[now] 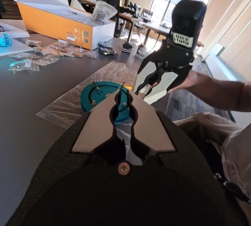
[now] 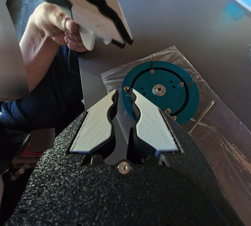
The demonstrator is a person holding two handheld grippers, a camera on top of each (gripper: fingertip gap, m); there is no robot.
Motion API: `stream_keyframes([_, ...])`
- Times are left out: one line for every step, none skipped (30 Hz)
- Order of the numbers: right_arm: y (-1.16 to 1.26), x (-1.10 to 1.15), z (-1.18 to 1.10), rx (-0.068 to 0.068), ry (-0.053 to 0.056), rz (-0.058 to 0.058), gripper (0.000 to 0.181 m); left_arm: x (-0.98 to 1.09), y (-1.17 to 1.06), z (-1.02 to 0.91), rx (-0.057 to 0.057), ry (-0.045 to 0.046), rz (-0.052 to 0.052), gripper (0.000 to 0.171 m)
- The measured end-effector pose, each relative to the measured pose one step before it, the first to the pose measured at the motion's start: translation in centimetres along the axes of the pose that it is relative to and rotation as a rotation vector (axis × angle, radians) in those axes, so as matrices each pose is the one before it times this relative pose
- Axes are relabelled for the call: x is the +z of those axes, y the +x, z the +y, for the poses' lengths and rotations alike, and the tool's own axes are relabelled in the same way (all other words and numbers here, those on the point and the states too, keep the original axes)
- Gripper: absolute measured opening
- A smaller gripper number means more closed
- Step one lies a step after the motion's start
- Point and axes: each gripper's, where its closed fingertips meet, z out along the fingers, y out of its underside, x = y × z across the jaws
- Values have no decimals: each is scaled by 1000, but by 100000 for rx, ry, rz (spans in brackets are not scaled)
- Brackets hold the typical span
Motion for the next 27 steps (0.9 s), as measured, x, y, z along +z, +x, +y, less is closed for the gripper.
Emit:
stream_keyframes([-31, 14, 44, -728, -376, 116, 18, 162, 279, 514, 4169, -3795, -772, 16])
stream_keyframes([-48, -40, 53, -728, -97, -158, 20, 140, 24, 581, 6347, -4472, -3035, 20])
stream_keyframes([-30, -83, 42, -645, 330, -133, 22, 38, -252, 471, 6774, -3736, -5008, 22])
stream_keyframes([-20, -115, 35, -381, 620, -159, 26, -37, -255, 346, 5131, -2587, -4543, 27])
stream_keyframes([-128, -122, 8, 228, 779, -1025, 30, -8, -19, 442, 3510, -2966, -2042, 32])
stream_keyframes([-420, -92, -37, 371, 721, -3016, 37, 76, 75, 507, 2535, -3488, -891, 40])
stream_keyframes([-456, -23, -3, 199, 209, -3476, 46, 215, -11, 450, 2111, -3167, -1529, 45])
stream_keyframes([-415, 6, 5, -562, 82, -3489, 57, 326, 217, 395, 2630, -2805, -546, 52])
stream_keyframes([-212, 23, 66, -1138, -167, -2408, 66, 384, 449, 392, 2542, -3157, 565, 58])
stream_keyframes([-87, 20, 158, -1593, -503, -1875, 72, 389, 377, 219, 2100, -2539, 41, 62])
stream_keyframes([16, 5, 141, -1256, -541, -1382, 75, 339, 140, -65, 1530, -879, -1135, 64])
stream_keyframes([0, 6, 84, -251, -502, -1288, 75, 270, -23, -286, 471, 596, -1363, 64])
stream_keyframes([-88, -3, -21, 321, -123, -1652, 76, 222, 92, -317, -497, 952, 214, 64])
stream_keyframes([-55, -18, -134, 193, 601, -1130, 76, 195, 137, -255, -779, 898, 992, 64])
stream_keyframes([-35, -53, -201, -198, 1229, -801, 76, 173, 48, -184, -511, 588, 590, 64])
stream_keyframes([-78, -21, -104, -153, 758, -1027, 75, 146, -78, -140, -81, 415, -110, 64])
stream_keyframes([-112, 12, 7, 31, -2, -1224, 76, 120, -99, -108, 127, 324, -231, 64])
stream_keyframes([-84, 49, 2, -284, -12, -952, 76, 127, -63, -95, -217, 221, 45, 64])
stream_keyframes([-60, 54, -70, -573, 407, -622, 76, 125, -16, 19, -384, -418, 313, 64])
stream_keyframes([-117, 84, -53, -528, 152, -1056, 76, 141, -41, 73, -113, -674, -79, 64])
stream_keyframes([-96, 118, -44, -364, -53, -953, 76, 113, -9, 69, 183, -589, -59, 64])
stream_keyframes([-20, 104, -34, -443, -183, -448, 76, 83, -120, -26, 78, -21, -667, 64])
stream_keyframes([-51, 92, -6, -387, -293, -662, 76, 54, -134, -85, -209, 343, -554, 63])
stream_keyframes([-80, 81, 23, -34, -338, -939, 76, 62, -105, -4, -501, -81, -216, 63])
stream_keyframes([-66, 50, 26, 147, -323, -825, 76, 84, -79, 94, -738, -642, 123, 63])
stream_keyframes([-74, 4, -2, 166, 18, -810, 76, 88, -158, 120, -527, -819, -314, 63])
stream_keyframes([-40, -25, 39, 417, -107, -459, 74, 48, -251, 146, 159, -768, -1101, 61])
